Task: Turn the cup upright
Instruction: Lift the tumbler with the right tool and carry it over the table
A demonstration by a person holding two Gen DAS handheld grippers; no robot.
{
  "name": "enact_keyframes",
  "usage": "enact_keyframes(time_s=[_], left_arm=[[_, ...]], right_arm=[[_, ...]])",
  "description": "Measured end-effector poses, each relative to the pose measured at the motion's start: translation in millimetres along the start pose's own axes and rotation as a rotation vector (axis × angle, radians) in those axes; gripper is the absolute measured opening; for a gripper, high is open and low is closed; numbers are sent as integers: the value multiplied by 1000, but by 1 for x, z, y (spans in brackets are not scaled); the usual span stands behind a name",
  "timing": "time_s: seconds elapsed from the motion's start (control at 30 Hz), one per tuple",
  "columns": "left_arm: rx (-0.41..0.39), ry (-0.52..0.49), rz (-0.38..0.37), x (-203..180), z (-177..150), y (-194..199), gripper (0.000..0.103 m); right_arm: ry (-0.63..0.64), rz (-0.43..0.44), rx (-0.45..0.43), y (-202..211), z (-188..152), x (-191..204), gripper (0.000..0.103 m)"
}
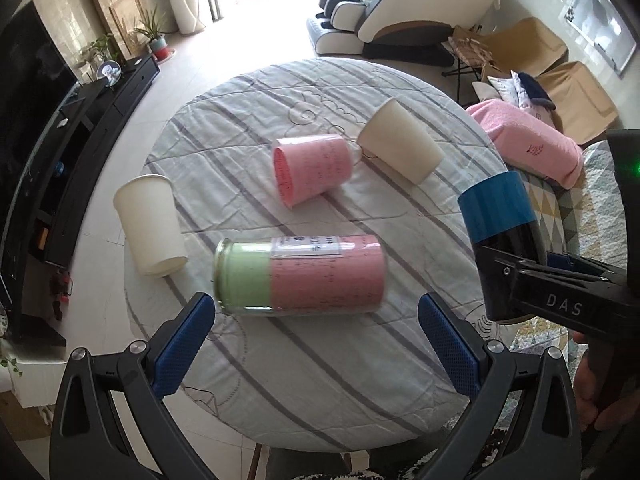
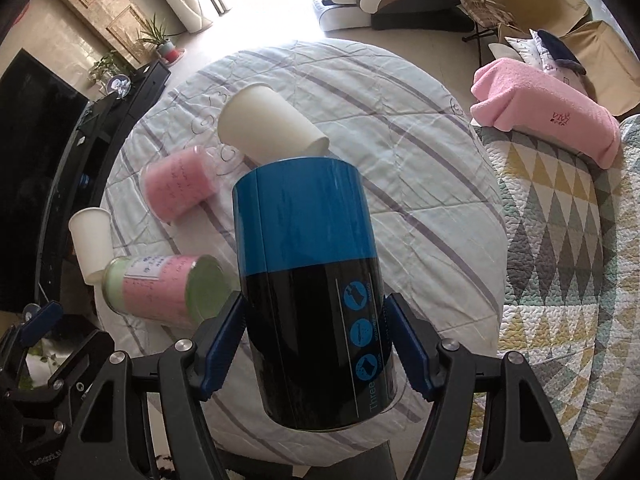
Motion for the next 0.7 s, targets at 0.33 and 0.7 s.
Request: enact_keyframes(time_s=[0.33,0.7], left_arm=[[25,42,62,-41,-25,-19,103],[-6,51,85,-48,-27,-11,103]], right_arm=[[84,78,46,-31,-27,-37,72],[70,123,88,-45,-32,-43,79]])
Point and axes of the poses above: each gripper's, at about its wrist camera, not at the fingertips, and y roughly against the way its jaws point, x to its left, z to its top, the point moved 6 cm from there along -y, roughly the way its jaws point, and after that the axes turned 11 degrees about y, right-handed, at the moved point
